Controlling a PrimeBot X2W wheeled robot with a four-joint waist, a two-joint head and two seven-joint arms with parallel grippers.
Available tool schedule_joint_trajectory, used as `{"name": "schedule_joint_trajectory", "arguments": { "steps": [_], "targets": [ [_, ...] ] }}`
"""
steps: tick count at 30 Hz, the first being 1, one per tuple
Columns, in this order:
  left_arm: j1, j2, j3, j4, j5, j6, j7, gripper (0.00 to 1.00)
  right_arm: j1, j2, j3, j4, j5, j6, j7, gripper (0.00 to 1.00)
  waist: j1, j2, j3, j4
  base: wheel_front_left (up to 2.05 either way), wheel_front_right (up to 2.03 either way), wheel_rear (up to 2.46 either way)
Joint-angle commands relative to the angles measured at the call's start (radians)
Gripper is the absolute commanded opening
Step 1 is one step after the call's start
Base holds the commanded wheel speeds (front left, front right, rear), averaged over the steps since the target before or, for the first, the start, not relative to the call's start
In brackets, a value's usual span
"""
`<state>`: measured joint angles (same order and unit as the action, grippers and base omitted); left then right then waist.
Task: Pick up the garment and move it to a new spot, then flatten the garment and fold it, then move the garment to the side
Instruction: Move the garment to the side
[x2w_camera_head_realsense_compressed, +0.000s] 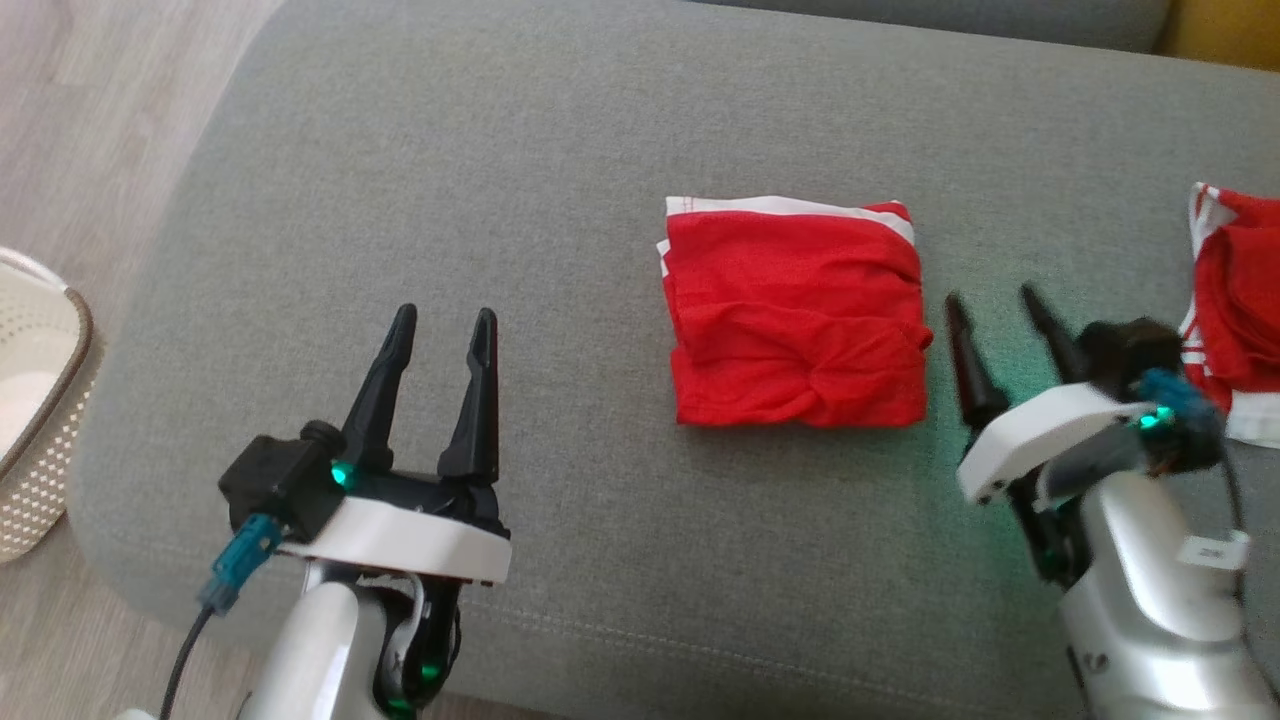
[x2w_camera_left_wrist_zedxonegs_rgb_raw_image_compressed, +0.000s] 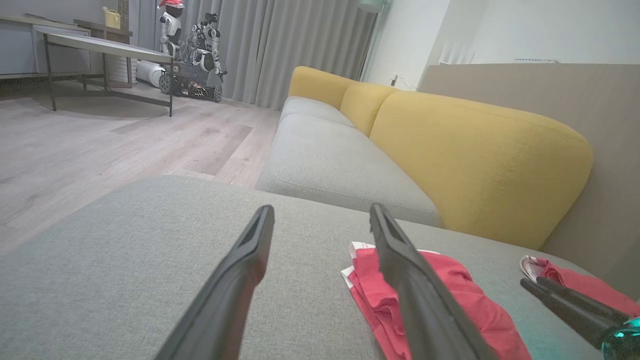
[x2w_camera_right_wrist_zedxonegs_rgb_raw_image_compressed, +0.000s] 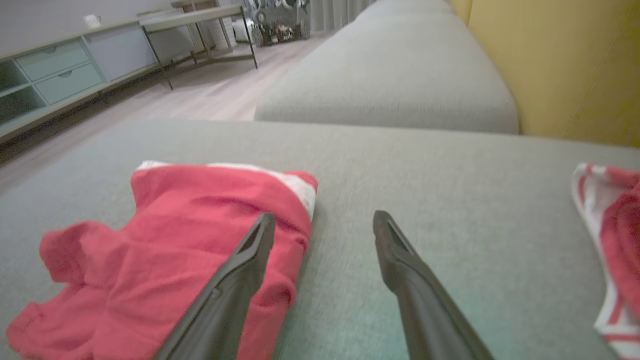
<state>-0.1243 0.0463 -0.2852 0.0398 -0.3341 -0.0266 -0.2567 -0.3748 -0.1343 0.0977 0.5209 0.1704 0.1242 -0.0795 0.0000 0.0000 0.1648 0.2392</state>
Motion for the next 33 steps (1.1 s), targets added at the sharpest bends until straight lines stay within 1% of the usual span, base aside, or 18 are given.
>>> {"name": "schedule_joint_trajectory", "arguments": {
  "steps": [1,5,6,12,22,26,27,28,29,31,33],
  "targets": [
    [-0.032,0.004,0.023,-0.029,0.009,-0.001,-0.005,1.0,-0.025,0.015,0.041,0.003,0.03,0.007,0.023,1.0,0.0,0.0,0.005,0.007,0.0,0.0,0.0],
    [-0.038,0.004,0.014,-0.025,0.01,-0.003,-0.005,1.0,-0.058,0.013,0.079,0.093,0.07,0.007,0.079,1.0,0.0,0.0,0.013,0.022,0.0,0.0,0.0],
    [-0.04,0.004,0.01,-0.021,0.01,-0.004,-0.005,1.0,-0.075,0.012,0.093,0.14,0.091,0.007,0.102,1.0,0.0,0.0,0.014,0.031,0.0,0.0,0.0],
    [-0.047,0.004,0.005,-0.018,0.001,0.002,-0.005,1.0,-0.125,0.0,0.114,0.246,0.132,0.007,0.121,1.0,0.0,0.0,0.028,0.057,0.0,0.0,0.0],
    [-0.052,0.004,0.003,-0.016,-0.005,0.005,-0.005,1.0,-0.188,0.006,0.122,0.326,0.205,0.007,0.099,1.0,0.0,0.0,0.047,0.075,0.0,0.0,0.0],
    [-0.056,0.004,0.001,-0.017,-0.007,0.007,-0.005,1.0,-0.211,0.006,0.15,0.354,0.223,0.007,0.113,1.0,0.0,0.0,0.052,0.077,0.0,0.0,0.0],
    [-0.057,0.004,0.0,-0.017,-0.008,0.007,-0.005,1.0,-0.215,0.005,0.163,0.363,0.229,0.007,0.123,0.75,0.0,0.0,0.053,0.077,0.0,0.0,0.0],
    [-0.057,0.004,-0.001,-0.018,-0.009,0.008,-0.005,1.0,-0.218,0.004,0.177,0.37,0.233,0.007,0.133,0.15,0.0,0.0,0.053,0.078,0.0,0.0,0.0],
    [-0.058,0.004,-0.001,-0.017,-0.009,0.009,-0.005,1.0,-0.22,0.001,0.196,0.374,0.235,0.007,0.14,0.0,0.0,0.0,0.053,0.077,0.0,0.0,0.0],
    [-0.059,0.004,-0.001,-0.016,-0.01,0.01,-0.005,1.0,-0.223,-0.009,0.233,0.379,0.234,0.007,0.143,0.0,0.0,0.0,0.05,0.075,0.0,0.0,0.0],
    [-0.058,0.004,0.003,-0.015,-0.008,0.011,-0.005,1.0,-0.229,-0.024,0.253,0.379,0.23,0.007,0.12,0.0,0.0,0.0,0.047,0.068,0.0,0.0,0.0]
  ]
}}
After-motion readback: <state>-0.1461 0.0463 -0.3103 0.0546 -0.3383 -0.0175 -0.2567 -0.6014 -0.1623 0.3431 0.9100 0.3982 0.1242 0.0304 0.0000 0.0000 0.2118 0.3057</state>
